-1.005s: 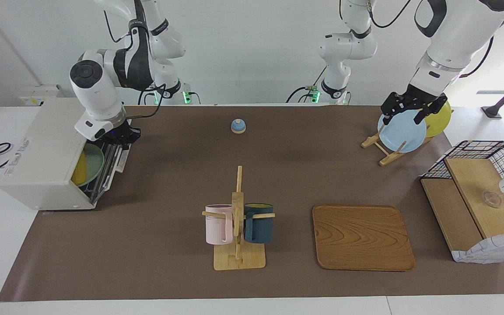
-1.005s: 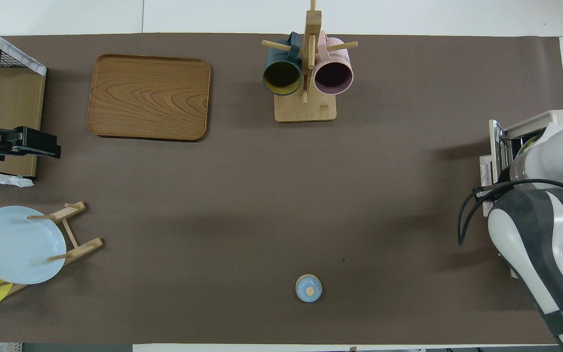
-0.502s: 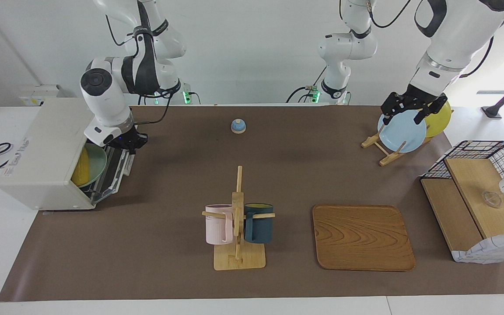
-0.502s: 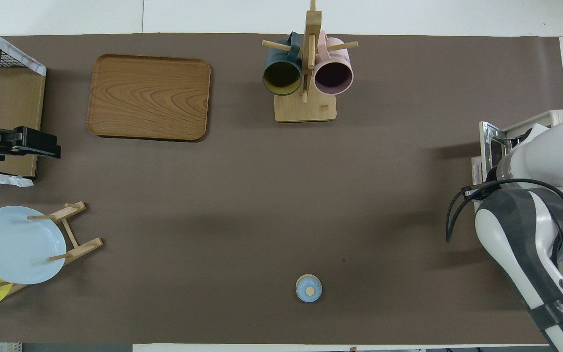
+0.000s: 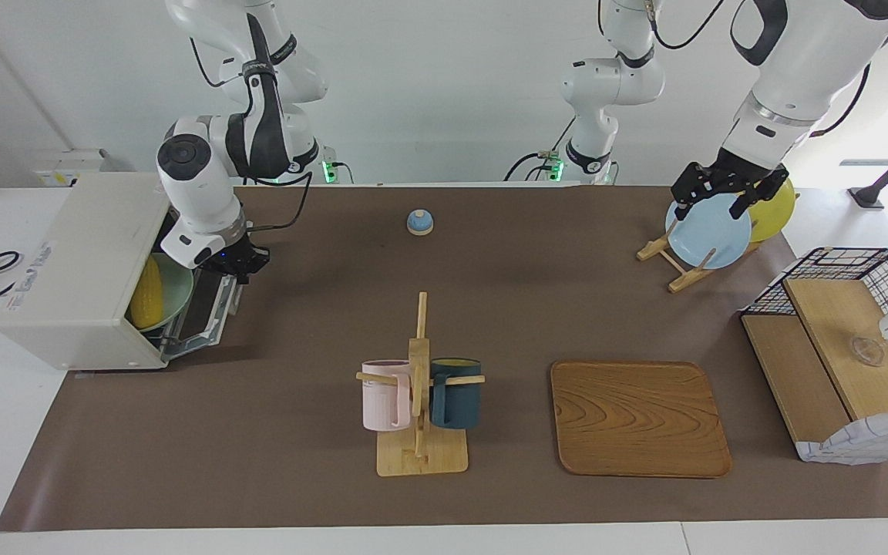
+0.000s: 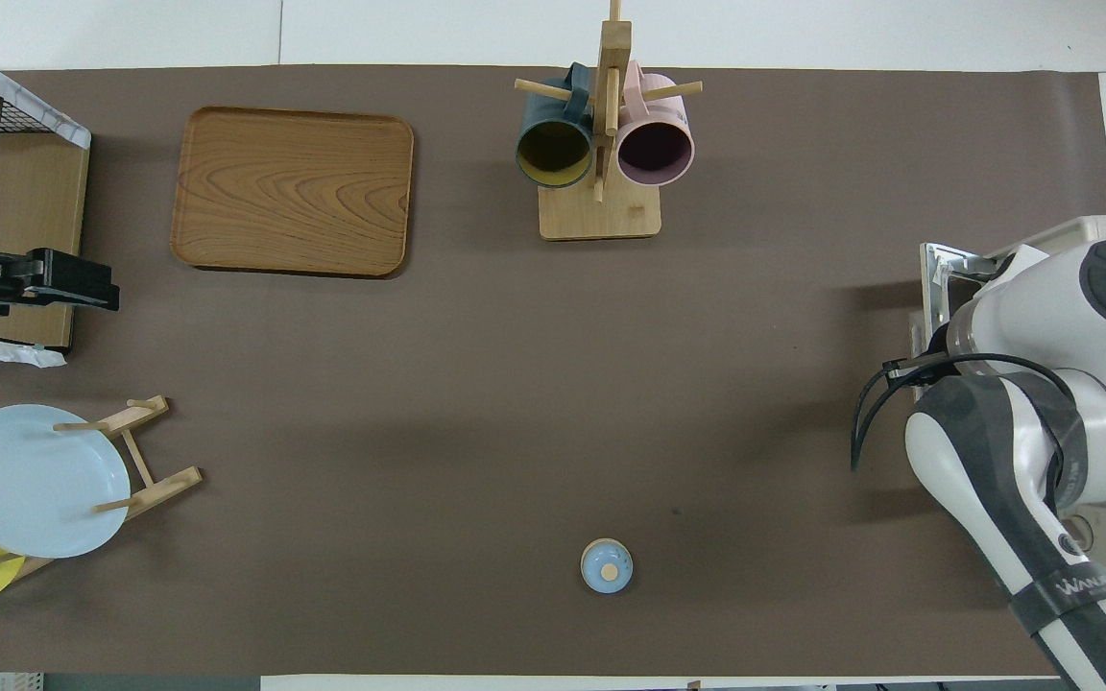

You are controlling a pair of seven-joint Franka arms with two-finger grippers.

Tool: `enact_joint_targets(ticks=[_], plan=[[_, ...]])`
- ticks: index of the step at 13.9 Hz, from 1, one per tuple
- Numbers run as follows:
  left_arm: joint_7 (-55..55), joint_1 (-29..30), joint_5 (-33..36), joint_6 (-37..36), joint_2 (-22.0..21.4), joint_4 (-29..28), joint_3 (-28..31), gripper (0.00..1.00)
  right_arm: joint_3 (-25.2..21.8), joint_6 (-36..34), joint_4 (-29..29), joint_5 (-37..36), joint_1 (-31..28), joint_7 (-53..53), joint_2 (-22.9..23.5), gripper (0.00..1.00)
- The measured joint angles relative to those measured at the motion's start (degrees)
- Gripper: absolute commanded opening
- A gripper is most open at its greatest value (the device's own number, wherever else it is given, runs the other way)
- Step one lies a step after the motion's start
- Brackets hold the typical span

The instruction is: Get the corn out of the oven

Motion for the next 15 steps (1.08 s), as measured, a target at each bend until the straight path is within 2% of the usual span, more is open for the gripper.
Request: enact_joint_targets(ticks=[15], plan=[[0.0,0.0,0.0,0.0,0.0,0.0,0.0,1.00,0.2,8.6,-4.2,-0.1,1.1,1.8,2.1,0.00]])
